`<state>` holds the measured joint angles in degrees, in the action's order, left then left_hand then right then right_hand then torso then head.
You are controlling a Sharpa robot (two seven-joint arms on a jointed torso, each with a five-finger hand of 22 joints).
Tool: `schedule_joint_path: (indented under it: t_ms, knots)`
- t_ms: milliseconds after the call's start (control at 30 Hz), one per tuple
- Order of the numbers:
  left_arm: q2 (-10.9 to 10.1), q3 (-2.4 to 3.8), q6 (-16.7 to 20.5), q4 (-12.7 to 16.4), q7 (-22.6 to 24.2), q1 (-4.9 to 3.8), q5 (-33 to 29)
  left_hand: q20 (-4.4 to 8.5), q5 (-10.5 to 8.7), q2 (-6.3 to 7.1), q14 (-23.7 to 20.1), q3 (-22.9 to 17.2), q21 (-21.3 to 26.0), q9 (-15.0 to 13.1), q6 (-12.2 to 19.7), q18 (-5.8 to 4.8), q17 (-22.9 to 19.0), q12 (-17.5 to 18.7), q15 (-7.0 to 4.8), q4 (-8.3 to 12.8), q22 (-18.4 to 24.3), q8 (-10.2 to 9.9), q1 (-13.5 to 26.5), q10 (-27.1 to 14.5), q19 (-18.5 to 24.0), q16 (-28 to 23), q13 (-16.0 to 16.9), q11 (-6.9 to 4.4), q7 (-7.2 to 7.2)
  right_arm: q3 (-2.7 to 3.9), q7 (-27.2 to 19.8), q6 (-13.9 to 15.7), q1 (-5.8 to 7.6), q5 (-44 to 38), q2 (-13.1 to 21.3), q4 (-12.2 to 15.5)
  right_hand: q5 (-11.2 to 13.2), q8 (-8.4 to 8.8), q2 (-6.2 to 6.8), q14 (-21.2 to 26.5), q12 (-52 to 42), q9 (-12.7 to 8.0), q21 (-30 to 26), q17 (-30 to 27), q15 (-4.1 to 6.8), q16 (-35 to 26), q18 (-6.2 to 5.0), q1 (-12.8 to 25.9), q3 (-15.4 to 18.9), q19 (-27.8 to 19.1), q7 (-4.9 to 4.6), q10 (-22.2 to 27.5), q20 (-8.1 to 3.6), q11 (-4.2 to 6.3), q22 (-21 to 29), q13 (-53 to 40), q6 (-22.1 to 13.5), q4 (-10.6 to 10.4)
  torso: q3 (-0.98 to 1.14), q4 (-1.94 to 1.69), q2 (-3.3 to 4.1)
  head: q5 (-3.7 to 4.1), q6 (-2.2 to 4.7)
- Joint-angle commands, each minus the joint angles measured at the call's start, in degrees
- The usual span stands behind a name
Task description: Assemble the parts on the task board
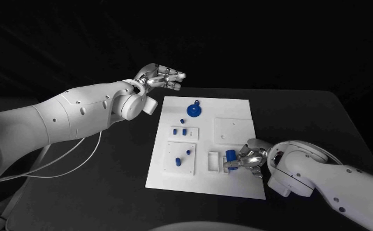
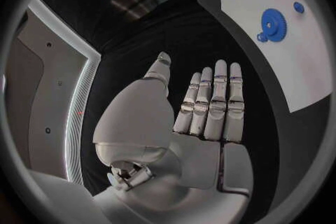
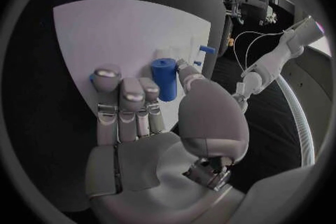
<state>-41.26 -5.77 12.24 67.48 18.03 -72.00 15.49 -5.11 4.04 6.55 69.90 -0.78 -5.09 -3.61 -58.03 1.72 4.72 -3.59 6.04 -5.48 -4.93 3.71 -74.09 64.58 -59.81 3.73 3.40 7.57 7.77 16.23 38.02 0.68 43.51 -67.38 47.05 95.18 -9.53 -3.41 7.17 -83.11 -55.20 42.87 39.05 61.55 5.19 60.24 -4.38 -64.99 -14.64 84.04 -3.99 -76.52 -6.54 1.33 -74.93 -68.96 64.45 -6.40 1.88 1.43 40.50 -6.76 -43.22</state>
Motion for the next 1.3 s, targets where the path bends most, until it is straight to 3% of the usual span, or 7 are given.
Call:
schedule_joint_path:
  t_ms: [33,300,500,567,700,1067,1300]
  knots:
    - [0.0,0.02,-0.8,0.2,-0.1,0.00,0.2,-0.22,-0.31,0.23,-0.5,0.0,-0.3,0.0,0.3,0.22,-0.1,0.2,0.16,-0.2,0.0,-0.1,0.1,-0.4,-0.3,-0.2,0.0,-0.08,0.20,-0.61,3.5,1.7,-0.65,-0.8,0.4,-0.9,-0.9,-0.23,-1.73,-0.1,0.2,-32.8,0.3,0.0,0.30,-0.2,-0.10,-0.3,-7.1,2.9,0.56,-0.1,-0.07,0.70,-4.3,0.1,1.3,5.6,0.03,0.05,0.00,-0.11,-0.01]
    - [-0.1,0.00,-0.9,0.2,-0.6,0.00,0.2,-0.26,-0.22,0.16,-0.7,-0.1,-0.3,0.0,0.2,0.23,-0.1,0.2,0.22,-0.1,0.0,-0.1,-0.1,-0.5,-0.2,-0.2,0.0,-0.04,0.23,-0.63,2.6,4.6,-0.60,5.1,1.8,1.2,-0.5,-0.24,-2.78,-0.1,0.5,-32.5,0.4,-0.2,0.64,-0.5,0.38,1.9,-11.5,2.9,1.28,-0.3,-0.50,1.18,-4.3,0.4,3.5,10.8,0.01,0.07,0.00,-0.33,-0.08]
    - [-0.1,-0.02,-1.0,-0.3,-0.8,0.00,0.2,-0.30,-0.19,0.11,-0.8,-0.1,-0.3,0.0,0.2,0.29,-0.1,0.2,0.25,0.0,0.0,-0.1,-0.1,-0.7,-0.2,-0.2,0.0,0.01,0.27,-0.23,2.1,4.1,0.46,9.2,3.1,3.6,-0.4,-0.27,-3.33,-0.1,0.3,-32.1,0.5,-0.1,0.77,-0.5,0.53,2.1,-10.8,2.9,1.71,-0.4,-0.59,1.40,-4.4,0.3,4.7,12.0,-0.02,0.19,-0.05,-0.39,-0.03]
    - [0.0,-0.02,-1.0,-0.5,-0.8,0.00,0.3,-0.31,-0.17,0.10,-0.8,-0.1,-0.3,0.0,0.2,0.31,-0.1,0.2,0.26,0.0,0.0,-0.1,-0.1,-0.7,-0.2,-0.2,0.0,0.02,0.29,0.00,2.1,3.3,0.93,10.7,3.4,4.2,-2.3,-0.28,-3.22,0.0,0.6,-32.0,0.3,-0.2,0.82,-0.7,0.65,1.0,-10.5,2.8,1.81,-0.2,-0.62,1.43,-4.4,0.5,5.3,13.5,-0.03,0.14,-0.03,-0.34,0.02]
    - [0.3,-0.06,-1.1,-1.1,-0.9,-0.01,0.4,-0.34,0.47,-0.17,-0.9,-0.4,-0.3,0.0,0.1,0.34,-0.1,0.2,0.28,0.3,0.0,-0.1,-0.4,-0.7,-0.2,-0.2,0.0,0.02,0.31,0.23,2.2,1.6,1.83,12.4,3.7,4.8,-2.9,-0.21,-4.54,0.0,0.9,-32.5,0.2,-0.2,0.84,-0.9,0.86,1.0,-8.9,2.8,1.88,-0.2,-0.68,1.51,-4.4,0.7,5.7,15.7,-0.07,0.07,-0.03,-0.35,0.05]
    - [1.0,-0.14,-1.5,-1.7,-1.2,-0.02,0.8,-0.40,0.54,-0.19,-1.1,-0.5,-0.3,0.0,0.2,0.39,-0.1,0.2,0.34,0.7,0.0,-0.1,-0.2,-0.9,-0.1,-0.2,0.0,0.07,0.35,0.26,2.9,-0.1,2.69,11.5,2.5,5.2,-3.0,-0.24,-5.17,-0.1,0.9,-33.0,0.2,0.0,0.82,-0.9,1.00,1.8,-7.8,2.8,2.06,-0.4,-0.70,1.60,-4.4,0.8,6.2,16.2,-0.15,0.01,0.02,-0.41,-0.13]
    - [1.3,-0.19,-1.8,-1.6,-1.4,-0.02,1.2,-0.46,0.46,-0.05,-1.3,-0.6,-0.3,0.0,0.2,0.44,-0.1,0.2,0.40,0.5,0.0,-0.1,-0.2,-1.1,-0.1,-0.2,0.0,0.12,0.35,-0.72,3.4,-0.8,3.54,8.6,0.6,3.9,-3.4,-0.24,-5.19,-0.1,1.2,-33.4,0.3,0.1,0.84,-0.9,1.08,2.6,-6.6,2.8,2.18,-0.5,-0.73,1.66,-4.4,1.1,6.3,15.2,-0.13,-0.01,0.04,-0.44,-0.12]
